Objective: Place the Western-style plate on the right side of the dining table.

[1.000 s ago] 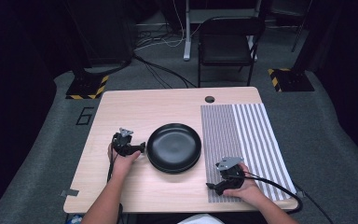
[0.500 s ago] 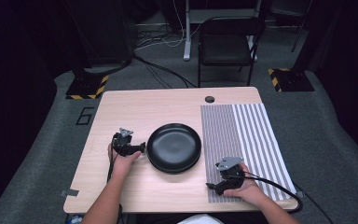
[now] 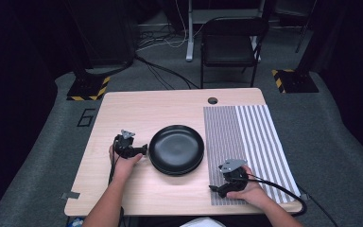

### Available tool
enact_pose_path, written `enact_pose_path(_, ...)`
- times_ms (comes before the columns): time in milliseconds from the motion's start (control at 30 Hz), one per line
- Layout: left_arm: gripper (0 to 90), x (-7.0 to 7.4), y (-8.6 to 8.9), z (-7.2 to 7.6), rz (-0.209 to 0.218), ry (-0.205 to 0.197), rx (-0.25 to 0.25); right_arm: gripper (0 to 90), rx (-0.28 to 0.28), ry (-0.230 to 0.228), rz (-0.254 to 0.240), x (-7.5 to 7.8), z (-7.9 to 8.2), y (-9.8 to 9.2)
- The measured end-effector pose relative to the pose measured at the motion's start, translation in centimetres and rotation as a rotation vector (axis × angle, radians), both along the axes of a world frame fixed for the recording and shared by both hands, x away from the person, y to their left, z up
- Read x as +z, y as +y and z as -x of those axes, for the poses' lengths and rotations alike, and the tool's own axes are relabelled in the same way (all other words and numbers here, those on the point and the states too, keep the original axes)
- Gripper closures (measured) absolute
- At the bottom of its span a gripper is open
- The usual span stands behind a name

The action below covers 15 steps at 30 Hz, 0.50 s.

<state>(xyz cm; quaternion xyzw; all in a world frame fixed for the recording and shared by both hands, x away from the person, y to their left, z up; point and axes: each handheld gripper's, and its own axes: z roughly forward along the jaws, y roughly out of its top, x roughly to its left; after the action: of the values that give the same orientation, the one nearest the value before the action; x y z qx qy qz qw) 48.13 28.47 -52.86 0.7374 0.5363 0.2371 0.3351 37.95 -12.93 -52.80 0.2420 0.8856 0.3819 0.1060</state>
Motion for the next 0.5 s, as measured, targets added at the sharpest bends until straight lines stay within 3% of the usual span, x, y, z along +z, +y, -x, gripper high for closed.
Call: enact_pose_path(500,22.3,0.04,0.19,0.05,0.011,-0.007,0.022,10.3,-0.001,0.001,-0.001,0.01,0.01,-0.01)
